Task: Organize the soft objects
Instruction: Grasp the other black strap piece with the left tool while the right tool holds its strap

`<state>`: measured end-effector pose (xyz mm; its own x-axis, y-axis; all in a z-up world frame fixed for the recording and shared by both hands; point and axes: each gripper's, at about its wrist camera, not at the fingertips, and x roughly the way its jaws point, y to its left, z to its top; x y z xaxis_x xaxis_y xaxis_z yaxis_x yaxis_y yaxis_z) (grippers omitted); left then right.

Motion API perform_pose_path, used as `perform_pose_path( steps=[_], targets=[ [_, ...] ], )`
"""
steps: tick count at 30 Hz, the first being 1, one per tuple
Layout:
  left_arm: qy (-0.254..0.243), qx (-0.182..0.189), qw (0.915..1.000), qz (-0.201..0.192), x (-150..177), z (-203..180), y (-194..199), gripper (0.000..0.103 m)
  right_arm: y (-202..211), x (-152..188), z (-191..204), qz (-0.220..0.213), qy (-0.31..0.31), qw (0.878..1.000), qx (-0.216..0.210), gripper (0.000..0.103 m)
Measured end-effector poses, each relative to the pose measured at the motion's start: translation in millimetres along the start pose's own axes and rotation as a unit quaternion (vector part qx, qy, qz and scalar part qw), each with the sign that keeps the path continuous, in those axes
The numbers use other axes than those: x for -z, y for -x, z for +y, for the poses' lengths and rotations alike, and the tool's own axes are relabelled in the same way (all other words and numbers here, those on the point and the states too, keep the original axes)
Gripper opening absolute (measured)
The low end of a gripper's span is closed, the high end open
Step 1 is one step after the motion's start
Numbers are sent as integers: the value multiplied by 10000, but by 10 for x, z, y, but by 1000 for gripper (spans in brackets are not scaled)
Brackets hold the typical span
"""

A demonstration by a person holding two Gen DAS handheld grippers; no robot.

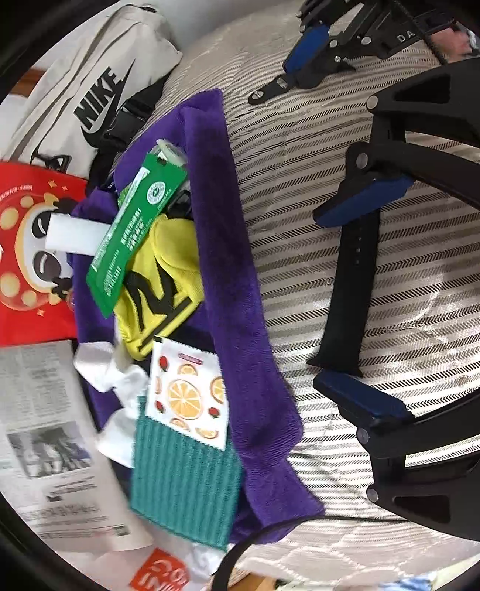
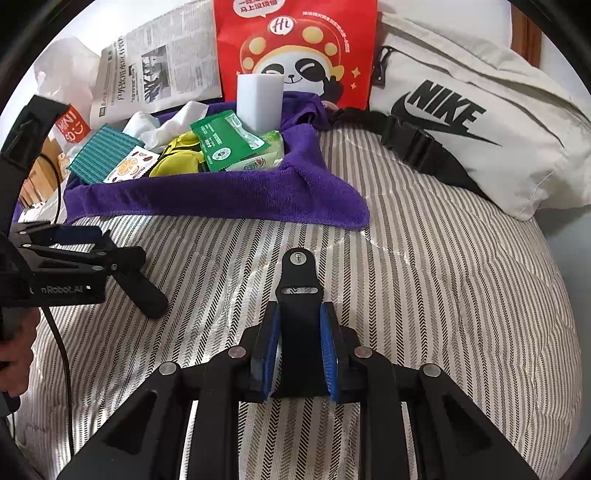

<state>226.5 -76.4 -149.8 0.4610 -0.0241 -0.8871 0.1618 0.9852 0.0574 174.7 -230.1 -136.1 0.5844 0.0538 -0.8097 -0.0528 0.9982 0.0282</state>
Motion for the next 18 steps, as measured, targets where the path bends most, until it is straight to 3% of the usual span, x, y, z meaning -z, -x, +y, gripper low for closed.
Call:
perform_pose_path(
  steps=[6,18],
  targets=[
    [-227,185,9996,7,81,40,35,81,26,62,10,-258,22,9997,34,23],
    [-667,5,9978,48,458,504,259,84,31,66,-12,-256,-14,9997,-15,23]
  ],
)
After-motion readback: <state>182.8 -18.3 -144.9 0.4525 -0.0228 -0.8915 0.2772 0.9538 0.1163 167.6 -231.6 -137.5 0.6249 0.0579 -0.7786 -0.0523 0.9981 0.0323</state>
